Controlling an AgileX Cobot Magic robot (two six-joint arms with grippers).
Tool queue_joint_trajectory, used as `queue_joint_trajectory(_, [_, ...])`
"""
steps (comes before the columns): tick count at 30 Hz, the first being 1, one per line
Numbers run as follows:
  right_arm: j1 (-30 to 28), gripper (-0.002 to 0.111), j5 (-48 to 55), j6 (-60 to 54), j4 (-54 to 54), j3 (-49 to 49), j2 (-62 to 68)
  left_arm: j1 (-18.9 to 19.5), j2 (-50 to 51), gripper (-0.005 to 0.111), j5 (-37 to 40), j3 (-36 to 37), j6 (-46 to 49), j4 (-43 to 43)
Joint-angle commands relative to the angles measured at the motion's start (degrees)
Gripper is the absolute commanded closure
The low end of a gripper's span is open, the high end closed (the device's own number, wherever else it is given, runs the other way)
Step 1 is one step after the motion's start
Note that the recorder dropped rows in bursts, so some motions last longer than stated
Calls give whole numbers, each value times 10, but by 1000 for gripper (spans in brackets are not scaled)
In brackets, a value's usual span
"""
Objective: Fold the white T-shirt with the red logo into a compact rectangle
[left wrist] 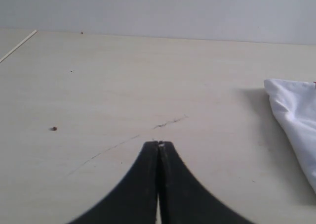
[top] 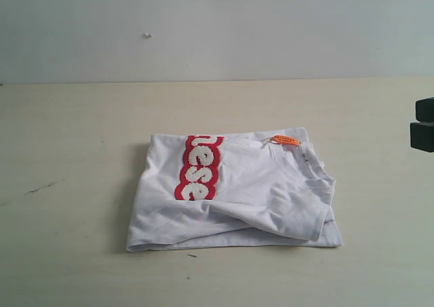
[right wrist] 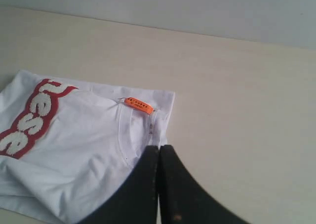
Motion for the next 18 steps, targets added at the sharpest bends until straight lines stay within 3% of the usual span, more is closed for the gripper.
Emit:
queue_joint_trajectory(1, [1, 108, -2, -1, -3, 2, -2, 1, -4, 107, -6, 1, 3, 1])
queue_joint_trajectory(7, [-2, 108, -1, -3, -18, 2, -13, 1, -4, 107, -6, 1, 3, 1])
queue_joint_trajectory(18, [-90, 108, 18, -2, -40, 50, -152, 1, -4, 107, -6, 1, 3, 1])
